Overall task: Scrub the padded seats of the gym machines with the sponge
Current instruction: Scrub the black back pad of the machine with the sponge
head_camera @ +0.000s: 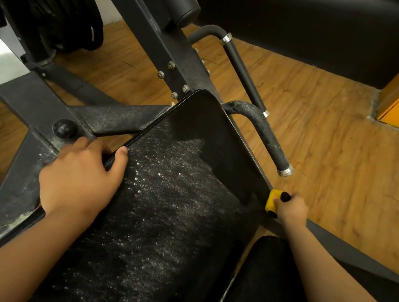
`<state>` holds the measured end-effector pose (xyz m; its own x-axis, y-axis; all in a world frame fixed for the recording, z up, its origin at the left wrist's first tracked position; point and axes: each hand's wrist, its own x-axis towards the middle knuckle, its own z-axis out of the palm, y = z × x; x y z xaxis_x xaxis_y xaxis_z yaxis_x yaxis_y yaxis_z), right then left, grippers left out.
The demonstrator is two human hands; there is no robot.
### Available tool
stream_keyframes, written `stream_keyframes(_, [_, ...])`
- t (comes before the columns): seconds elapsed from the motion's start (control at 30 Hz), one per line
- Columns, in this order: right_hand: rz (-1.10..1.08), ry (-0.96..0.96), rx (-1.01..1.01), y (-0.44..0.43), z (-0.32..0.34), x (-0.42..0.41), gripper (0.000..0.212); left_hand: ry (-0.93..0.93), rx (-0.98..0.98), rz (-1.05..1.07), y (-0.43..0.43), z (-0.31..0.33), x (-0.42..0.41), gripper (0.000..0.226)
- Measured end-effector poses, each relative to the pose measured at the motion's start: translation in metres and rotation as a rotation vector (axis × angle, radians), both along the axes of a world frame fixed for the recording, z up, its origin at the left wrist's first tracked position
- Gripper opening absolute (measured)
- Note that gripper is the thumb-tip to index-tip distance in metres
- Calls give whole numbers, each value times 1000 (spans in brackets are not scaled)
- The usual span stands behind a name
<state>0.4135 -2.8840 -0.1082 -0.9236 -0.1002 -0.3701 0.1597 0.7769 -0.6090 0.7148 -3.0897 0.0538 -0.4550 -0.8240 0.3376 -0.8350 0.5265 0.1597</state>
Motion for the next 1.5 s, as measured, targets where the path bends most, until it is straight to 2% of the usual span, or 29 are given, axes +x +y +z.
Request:
stream_keyframes(0.1, [-38, -61, 11, 1, 0, -7, 28, -10, -13, 1, 0, -1, -2, 50])
stream_keyframes(0.2, [-30, -85, -94, 3, 7, -2, 19, -15, -19, -1, -2, -2, -2, 50])
stream_keyframes(0.3, [134, -158, -236, 12, 13, 14, 18, -15, -22, 3, -2, -2, -1, 51])
stream_keyframes(0.37, [264, -196, -237, 15, 17, 21, 22, -22, -26, 10, -2, -2, -1, 51])
stream_keyframes(0.6, [262, -58, -19, 8, 19, 18, 15, -25, -32, -1, -3, -3, -1, 53])
stream_keyframes(0.7, [206, -33, 63, 6, 19, 18, 20, -29, -41, -5, -2, -3, -1, 53])
stream_keyframes(0.77, [249, -41, 17, 5, 23, 23, 13, -34, -46, 2, -2, -2, -2, 53])
stream_keyframes(0.9, [505, -25, -136, 14, 31, 53, 18, -38, -49, 6, -1, -2, -2, 52])
stream_keyframes(0.97, [566, 4, -160, 16, 30, 60, 18, -39, -48, 6, -1, -3, -1, 53])
stream_keyframes(1.03, [444, 29, -157, 10, 28, 56, 19, -36, -47, 0, -2, -3, -2, 53])
stream_keyframes(1.13, [102, 21, -171, -8, 27, 49, 18, -39, -39, 1, -2, -3, -2, 53])
stream_keyframes(1.23, [-24, 85, -177, -21, 29, 59, 18, -44, -46, 3, -2, -3, -3, 53])
stream_keyframes(1.3, [42, 125, -233, -22, 34, 76, 17, -44, -48, -1, -2, -4, -3, 53])
stream_keyframes(1.43, [366, 168, -305, -12, 43, 109, 18, -52, -29, -6, -1, -2, -2, 53])
stream_keyframes(1.5, [413, 162, -287, -8, 45, 108, 17, -46, -23, -7, -1, -1, -2, 52])
